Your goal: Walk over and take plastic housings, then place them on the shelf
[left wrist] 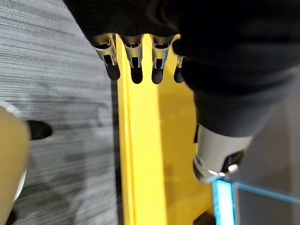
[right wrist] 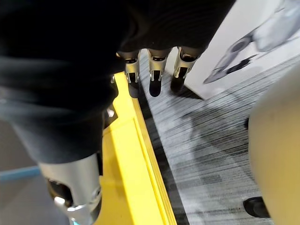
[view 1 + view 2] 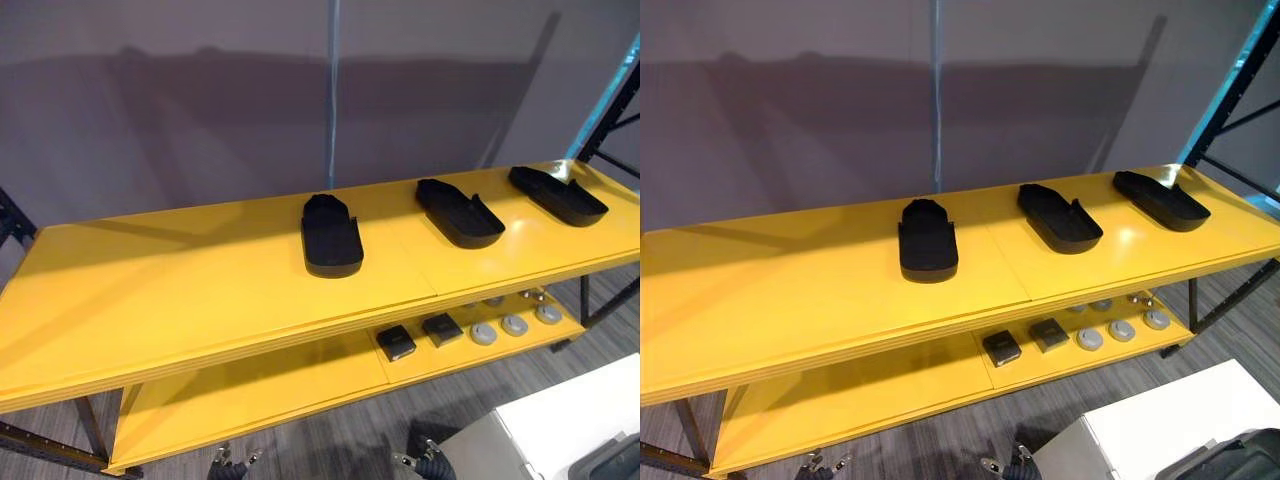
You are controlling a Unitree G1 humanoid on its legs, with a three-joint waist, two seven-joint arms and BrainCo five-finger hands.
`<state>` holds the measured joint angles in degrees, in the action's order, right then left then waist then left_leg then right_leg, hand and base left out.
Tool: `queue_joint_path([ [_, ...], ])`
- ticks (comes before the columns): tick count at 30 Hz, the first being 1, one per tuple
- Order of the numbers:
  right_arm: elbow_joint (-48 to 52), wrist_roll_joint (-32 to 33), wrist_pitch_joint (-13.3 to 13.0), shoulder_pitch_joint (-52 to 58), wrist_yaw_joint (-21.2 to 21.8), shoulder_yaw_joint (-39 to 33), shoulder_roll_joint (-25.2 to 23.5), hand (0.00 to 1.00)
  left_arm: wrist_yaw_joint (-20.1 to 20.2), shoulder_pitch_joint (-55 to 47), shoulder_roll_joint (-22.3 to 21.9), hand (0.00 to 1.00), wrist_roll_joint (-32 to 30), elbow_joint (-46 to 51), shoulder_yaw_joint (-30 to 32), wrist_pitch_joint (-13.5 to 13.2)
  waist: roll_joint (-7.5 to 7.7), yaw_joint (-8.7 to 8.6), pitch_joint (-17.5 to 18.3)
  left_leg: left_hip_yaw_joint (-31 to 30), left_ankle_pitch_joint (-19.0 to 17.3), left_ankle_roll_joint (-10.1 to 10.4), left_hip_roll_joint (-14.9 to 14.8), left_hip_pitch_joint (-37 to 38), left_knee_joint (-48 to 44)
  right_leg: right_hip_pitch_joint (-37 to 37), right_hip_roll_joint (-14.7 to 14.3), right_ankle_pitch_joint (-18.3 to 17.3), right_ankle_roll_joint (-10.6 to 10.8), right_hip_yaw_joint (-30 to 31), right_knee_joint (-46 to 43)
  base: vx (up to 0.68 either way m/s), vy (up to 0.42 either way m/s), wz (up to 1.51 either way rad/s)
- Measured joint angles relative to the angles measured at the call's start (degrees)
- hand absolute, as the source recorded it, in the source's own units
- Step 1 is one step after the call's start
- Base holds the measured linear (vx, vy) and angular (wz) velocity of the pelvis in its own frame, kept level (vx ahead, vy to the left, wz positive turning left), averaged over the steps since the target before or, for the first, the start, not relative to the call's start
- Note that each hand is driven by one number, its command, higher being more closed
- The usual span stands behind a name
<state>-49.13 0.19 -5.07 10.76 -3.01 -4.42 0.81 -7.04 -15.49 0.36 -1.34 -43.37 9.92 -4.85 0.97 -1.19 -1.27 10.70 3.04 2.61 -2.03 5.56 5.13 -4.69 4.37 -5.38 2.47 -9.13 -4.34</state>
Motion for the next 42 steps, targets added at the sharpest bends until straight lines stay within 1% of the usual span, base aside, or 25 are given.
queue_joint_path([
  [1,-0.41,0.00,0.00,-0.30,-0.05,0.00,0.11,0.00,0.02,0.28,0.26,0.00,-0.04,-0.49,-0.48,-0.01,-0.19,0.08,-0.13,0.24,-0.09,0.12,-0.11,0.24,0.02,0.02,-0.15,0.05,-0.07,0.47,0.08,-0.03,-0.017,-0.18],
  [4,-1.63,0.03,0.00,-1.41,-0.36,-0.05,0.70,0.00,0.00,0.71,0.79,0.00,-0.16,-1.62,-1.93,-0.02,-0.70,-0.71,-0.29,0.53,-0.40,0.48,-0.42,0.69,0.07,-0.26,-0.55,0.22,-0.30,0.81,0.84,-0.03,-0.017,-0.09],
  [11,-3.49,0.00,0.09,-3.17,-0.41,-0.12,1.43,0.00,-0.04,2.24,1.55,0.00,-1.21,-2.96,-3.22,-0.04,-1.10,-0.69,-1.63,3.97,-0.89,1.07,-1.37,1.07,-0.09,1.01,-1.98,0.92,-1.11,4.40,0.94,-0.03,-0.012,-0.28],
  [16,-3.40,-0.04,0.43,-4.08,-0.42,-1.26,1.76,0.00,-0.03,3.56,1.81,0.00,-1.21,-3.15,-3.52,-0.05,-0.94,-0.84,-3.80,7.20,-1.30,1.04,-1.45,1.33,-0.17,2.59,-2.37,1.60,-0.93,7.71,0.34,-0.02,0.007,-0.35],
  [18,-3.00,-0.05,0.49,-4.46,-0.42,-1.16,1.65,0.00,-0.05,4.70,1.90,0.00,-1.21,-3.62,-3.51,-0.05,-0.62,-0.49,-5.03,8.96,-1.34,0.95,-1.40,1.04,-0.19,3.99,-2.41,1.69,-0.79,9.53,-1.11,-0.04,0.037,-0.44],
  [19,-2.20,-0.11,0.53,-4.48,-0.42,-1.08,1.35,0.00,-0.05,5.46,1.93,0.00,-1.23,-3.96,-3.55,-0.05,-0.42,-0.38,-5.36,9.99,-1.46,0.77,-1.42,0.23,-0.48,5.65,-2.39,1.84,-0.57,10.35,-2.15,-0.06,0.037,-0.31],
  [22,-0.64,-0.27,0.55,-3.68,-0.42,-1.09,0.92,0.00,-0.07,8.45,2.15,0.00,-1.92,-3.68,-4.68,-0.04,0.27,-0.74,-5.90,10.22,-2.62,-0.66,-1.59,-3.79,-4.15,9.60,-1.70,2.24,0.09,10.76,-5.29,-0.11,0.042,-0.08],
  [23,-0.56,-0.25,0.57,-3.64,-0.41,-1.14,1.04,0.00,-0.02,9.34,1.88,0.00,-2.53,-2.70,-4.87,-0.04,0.05,-0.56,-5.89,10.48,-3.02,-1.25,-2.34,-5.84,-5.38,10.39,-1.79,1.92,0.92,11.70,-5.43,-0.11,0.025,0.04],
  [24,0.55,-0.23,0.59,-3.46,-0.39,-1.15,0.89,0.00,-0.01,10.26,2.11,0.00,-3.14,-1.91,-4.98,-0.09,0.37,-0.71,-6.11,10.18,-3.25,-1.60,-2.31,-7.32,-6.69,13.86,-1.24,-3.14,0.51,11.07,-17.93,-0.09,-0.004,0.18],
  [25,1.12,-0.21,0.50,-3.17,-0.39,-1.17,0.92,0.00,-0.01,10.82,2.51,0.00,-3.36,-1.78,-5.41,-0.01,0.38,-1.00,-6.17,9.44,-3.46,-1.94,-2.19,-7.88,-7.44,14.75,-0.72,-5.99,1.15,9.95,-26.01,-0.01,-0.066,0.29],
  [26,0.51,-0.24,0.51,-2.93,-0.38,-1.13,0.94,0.00,0.01,11.02,2.85,0.00,-3.35,-1.39,-5.37,0.00,1.12,-0.94,-5.72,9.20,-3.44,-2.00,-1.95,-8.18,-7.95,13.30,0.36,-7.49,2.01,8.24,-30.03,0.01,-0.077,0.24],
  [27,0.16,-0.24,0.52,-2.99,-0.37,-1.08,0.89,0.00,-0.01,11.09,3.05,0.00,-3.34,-1.07,-5.25,0.00,1.71,-0.73,-5.36,9.30,-3.30,-1.77,-1.72,-8.53,-8.37,11.93,1.21,-8.13,2.36,6.93,-29.71,0.04,-0.108,-0.08],
  [28,-0.72,-0.24,0.51,-3.81,-0.37,-0.93,0.95,0.00,-0.09,10.98,3.66,0.00,-3.32,-0.87,-4.96,0.07,3.13,0.21,-4.68,10.09,-2.92,-1.21,-1.37,-9.30,-9.27,9.79,2.53,-9.17,2.62,4.16,-22.61,0.02,-0.146,-0.57],
  [29,-1.35,-0.24,0.50,-5.27,-0.39,-0.66,1.58,0.00,-0.13,10.92,3.93,0.00,-3.29,-0.84,-4.58,0.11,3.13,1.25,-4.04,12.00,-2.63,-0.81,-1.58,-11.20,-9.58,9.09,1.63,-8.90,2.16,3.20,-15.58,0.02,-0.159,-0.76],
  [30,-1.49,-0.24,0.50,-6.08,-0.41,-0.22,2.03,0.00,-0.13,10.92,3.95,0.00,-3.30,-0.85,-4.56,0.21,3.11,1.35,-4.05,13.03,-2.43,-0.69,-1.91,-12.04,-9.58,8.62,1.09,-8.52,1.48,3.50,-12.25,-0.02,-0.170,-0.78],
  [31,-1.89,-0.26,0.50,-7.01,-0.40,0.17,2.70,0.00,-0.11,10.99,3.75,0.00,-3.27,-0.86,-4.59,0.51,2.81,1.30,-4.23,14.22,-1.85,-0.55,-2.41,-12.73,-9.44,8.24,0.53,-7.47,-0.21,4.09,-9.10,-0.03,-0.107,-0.54],
  [32,-2.36,-0.28,0.55,-7.40,-0.45,0.04,3.21,0.00,0.03,10.87,3.42,0.00,-3.25,-0.87,-4.76,0.62,2.47,1.15,-4.45,14.78,-1.33,-0.61,-2.97,-12.73,-9.20,8.08,-0.02,-6.27,-0.78,4.91,-7.55,-0.06,-0.077,-0.56],
  [33,-3.17,-0.28,0.57,-7.40,-0.48,-0.05,3.61,0.00,0.05,10.71,2.95,0.00,-3.22,-0.94,-4.74,0.64,2.48,0.80,-4.46,15.87,-1.28,-0.60,-3.55,-11.80,-9.16,7.24,-0.58,-5.39,-1.17,6.00,-6.16,-0.07,-0.020,-0.60],
  [35,-3.29,-0.38,0.58,-7.14,-0.59,-0.07,3.97,0.00,0.06,10.22,2.65,0.00,-3.21,-1.18,-4.74,0.62,2.44,0.65,-4.45,17.70,-1.28,-0.60,-4.18,-10.24,-9.10,6.42,-1.24,-3.99,-1.28,8.23,-4.24,-0.08,0.000,-0.68],
  [37,-3.30,-0.66,0.57,-7.23,-1.10,-0.07,4.19,0.00,0.01,10.21,2.64,0.00,-3.20,-1.73,-4.67,0.63,1.61,0.61,-4.03,21.12,-1.28,-0.60,-5.30,-9.99,-9.12,6.85,-2.20,-0.61,-1.08,11.75,-0.88,-0.08,0.030,-0.92],
  [38,-3.33,-0.77,0.57,-7.23,-1.19,-0.06,4.14,0.00,-0.01,10.20,2.64,0.00,-3.20,-1.86,-4.68,0.63,1.41,0.53,-4.01,22.21,-1.28,-0.60,-5.54,-9.88,-9.13,6.98,-2.30,0.20,-0.90,12.29,-0.06,-0.09,0.035,-0.97],
  [39,-3.39,-1.11,0.60,-7.25,-1.32,-0.02,4.12,0.00,-0.02,10.31,2.58,0.00,-3.18,-2.47,-4.67,0.62,0.90,0.44,-4.10,24.23,-1.31,-0.57,-6.04,-9.44,-9.13,7.40,-2.63,2.00,-0.68,12.58,1.12,-0.13,0.021,-1.10],
  [40,-3.38,-1.47,0.62,-7.73,-1.33,0.03,3.92,0.00,-0.02,10.12,2.54,0.00,-3.13,-2.84,-4.58,0.64,0.64,0.47,-4.24,26.90,-1.30,-0.57,-6.95,-8.58,-9.12,7.95,-2.43,3.30,-1.13,10.18,2.28,-0.15,-0.004,-1.23],
  [41,-3.33,-1.54,0.63,-8.17,-1.34,0.01,3.84,0.00,-0.04,9.90,2.28,0.00,-3.09,-2.85,-4.46,0.68,0.47,0.47,-4.37,28.50,-1.34,-0.52,-7.34,-8.07,-9.21,8.39,-1.58,2.25,-2.54,5.90,2.17,-0.17,-0.031,-1.32],
  [42,-3.16,-1.54,0.63,-9.02,-1.50,-0.10,4.02,0.00,-0.01,9.48,1.98,0.00,-3.04,-2.86,-4.47,0.86,-0.51,0.03,-4.91,31.78,-1.56,-0.21,-8.24,-6.91,-9.29,9.68,1.75,0.19,-3.98,-6.05,-2.02,-0.14,-0.013,-1.34],
])
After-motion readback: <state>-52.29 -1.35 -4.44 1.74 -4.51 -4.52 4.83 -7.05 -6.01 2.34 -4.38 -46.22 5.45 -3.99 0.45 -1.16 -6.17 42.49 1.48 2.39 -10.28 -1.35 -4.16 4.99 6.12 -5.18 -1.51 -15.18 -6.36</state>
